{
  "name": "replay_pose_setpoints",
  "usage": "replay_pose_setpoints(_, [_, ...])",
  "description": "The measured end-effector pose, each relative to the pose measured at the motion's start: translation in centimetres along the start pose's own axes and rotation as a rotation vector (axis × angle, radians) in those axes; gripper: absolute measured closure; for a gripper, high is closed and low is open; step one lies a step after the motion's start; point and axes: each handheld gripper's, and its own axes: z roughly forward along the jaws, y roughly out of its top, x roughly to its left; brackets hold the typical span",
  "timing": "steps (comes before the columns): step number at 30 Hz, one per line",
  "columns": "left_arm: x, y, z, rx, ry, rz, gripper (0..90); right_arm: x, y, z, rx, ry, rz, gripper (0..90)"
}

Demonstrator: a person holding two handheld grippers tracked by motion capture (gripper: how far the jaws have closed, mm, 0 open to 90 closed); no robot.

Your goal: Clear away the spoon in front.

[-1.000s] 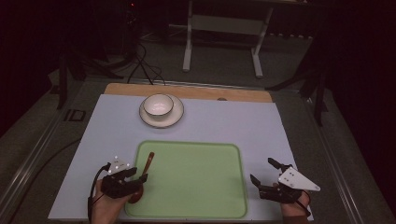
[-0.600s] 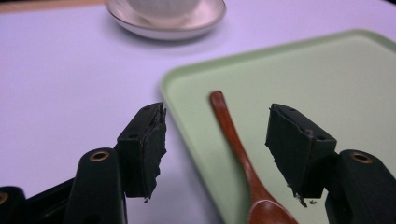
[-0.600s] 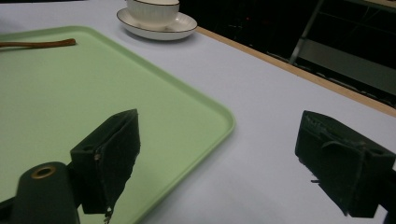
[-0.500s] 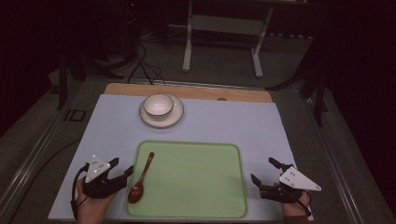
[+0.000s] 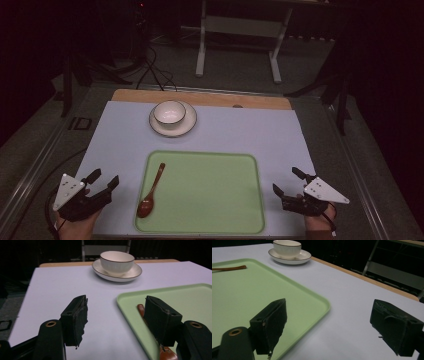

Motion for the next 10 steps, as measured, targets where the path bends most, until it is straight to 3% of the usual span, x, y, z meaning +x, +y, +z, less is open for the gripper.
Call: replay_pose_setpoints(10, [0.89,-0.4,-1.04,-0.029,0.037,-0.013,35.6,-0.73,-0.19,-0.3,-0.013,-0.017,0.03,13.6])
